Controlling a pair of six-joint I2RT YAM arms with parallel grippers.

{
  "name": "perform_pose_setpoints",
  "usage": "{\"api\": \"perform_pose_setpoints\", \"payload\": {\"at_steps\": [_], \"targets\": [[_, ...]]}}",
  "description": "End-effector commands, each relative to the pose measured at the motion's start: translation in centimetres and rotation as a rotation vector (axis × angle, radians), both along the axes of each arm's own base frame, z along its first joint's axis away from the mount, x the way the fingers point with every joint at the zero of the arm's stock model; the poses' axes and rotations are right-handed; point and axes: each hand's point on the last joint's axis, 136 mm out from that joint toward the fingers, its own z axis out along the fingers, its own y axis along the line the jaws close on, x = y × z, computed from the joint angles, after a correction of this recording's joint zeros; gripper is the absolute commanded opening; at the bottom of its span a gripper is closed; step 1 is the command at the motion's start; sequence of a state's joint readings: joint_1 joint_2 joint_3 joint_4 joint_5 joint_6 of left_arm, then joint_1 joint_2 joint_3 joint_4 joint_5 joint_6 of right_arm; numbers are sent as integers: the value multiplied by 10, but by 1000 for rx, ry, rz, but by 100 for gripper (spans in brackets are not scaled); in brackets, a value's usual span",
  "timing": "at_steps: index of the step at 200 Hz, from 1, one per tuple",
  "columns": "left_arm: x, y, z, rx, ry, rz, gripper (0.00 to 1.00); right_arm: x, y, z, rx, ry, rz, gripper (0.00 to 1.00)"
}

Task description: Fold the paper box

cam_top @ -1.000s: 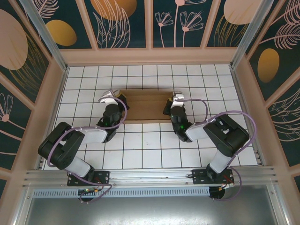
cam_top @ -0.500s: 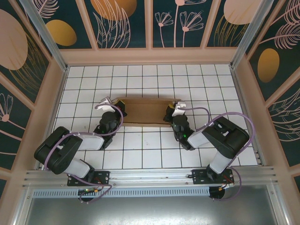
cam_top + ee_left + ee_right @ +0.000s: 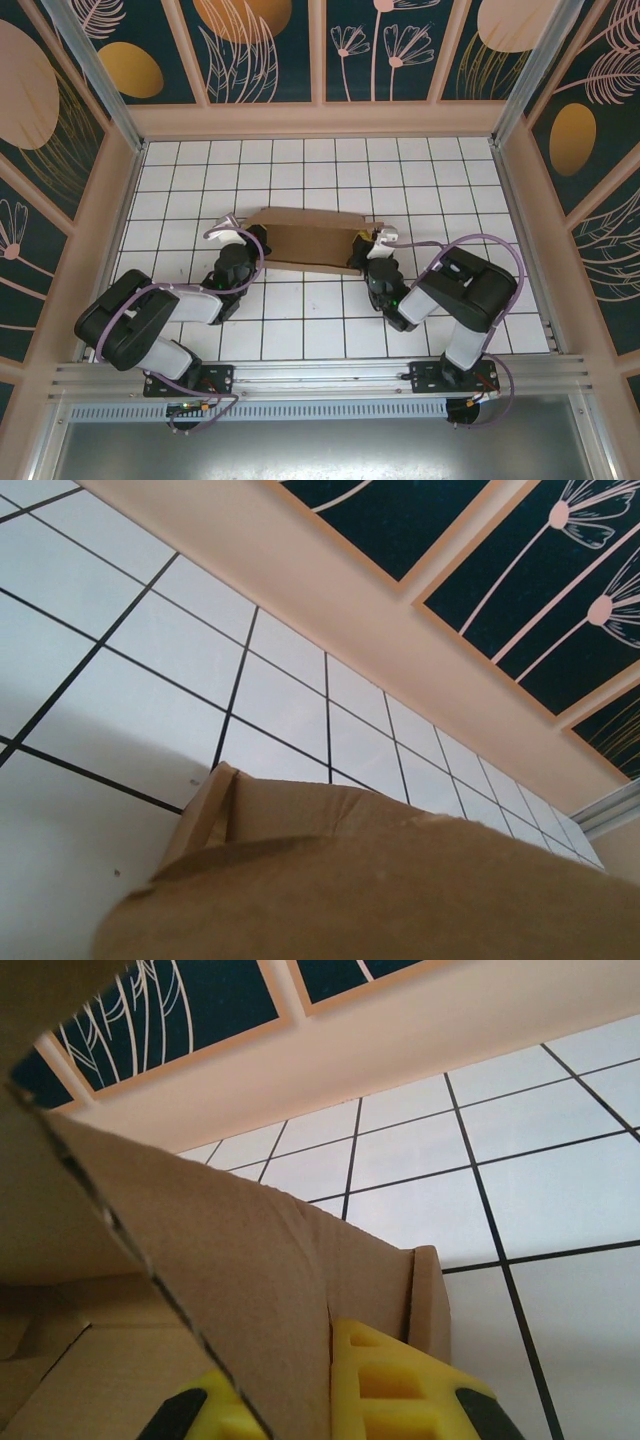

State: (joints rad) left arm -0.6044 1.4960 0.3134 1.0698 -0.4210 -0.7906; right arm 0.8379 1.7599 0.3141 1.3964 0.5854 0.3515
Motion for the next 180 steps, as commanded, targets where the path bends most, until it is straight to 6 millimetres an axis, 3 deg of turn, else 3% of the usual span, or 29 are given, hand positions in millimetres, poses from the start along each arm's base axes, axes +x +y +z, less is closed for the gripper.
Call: {"api": "perform_pose_setpoints", "payload": {"at_steps": [1, 28, 57, 78, 147, 165, 180], "targets": [[-40, -1, -98, 174, 357, -94, 0, -23, 15, -40, -32, 118, 129, 9], [-38, 5, -98, 231, 369, -68, 0, -23, 17, -22, -58, 59, 150, 20], [-32, 7, -97, 292, 376, -53, 0, -25, 14, 7, -87, -24, 161, 44], [-30, 7, -96, 316, 378, -52, 0, -30, 8, 24, -84, -57, 162, 51], [-25, 0, -93, 340, 354, -82, 0, -87, -1, 77, -76, -266, 383, 51], [-22, -6, -87, 351, 328, -98, 0, -98, -2, 102, -79, -340, 420, 47], [-21, -14, -82, 370, 294, -125, 0, -92, -15, 127, -40, -347, 347, 42]]}}
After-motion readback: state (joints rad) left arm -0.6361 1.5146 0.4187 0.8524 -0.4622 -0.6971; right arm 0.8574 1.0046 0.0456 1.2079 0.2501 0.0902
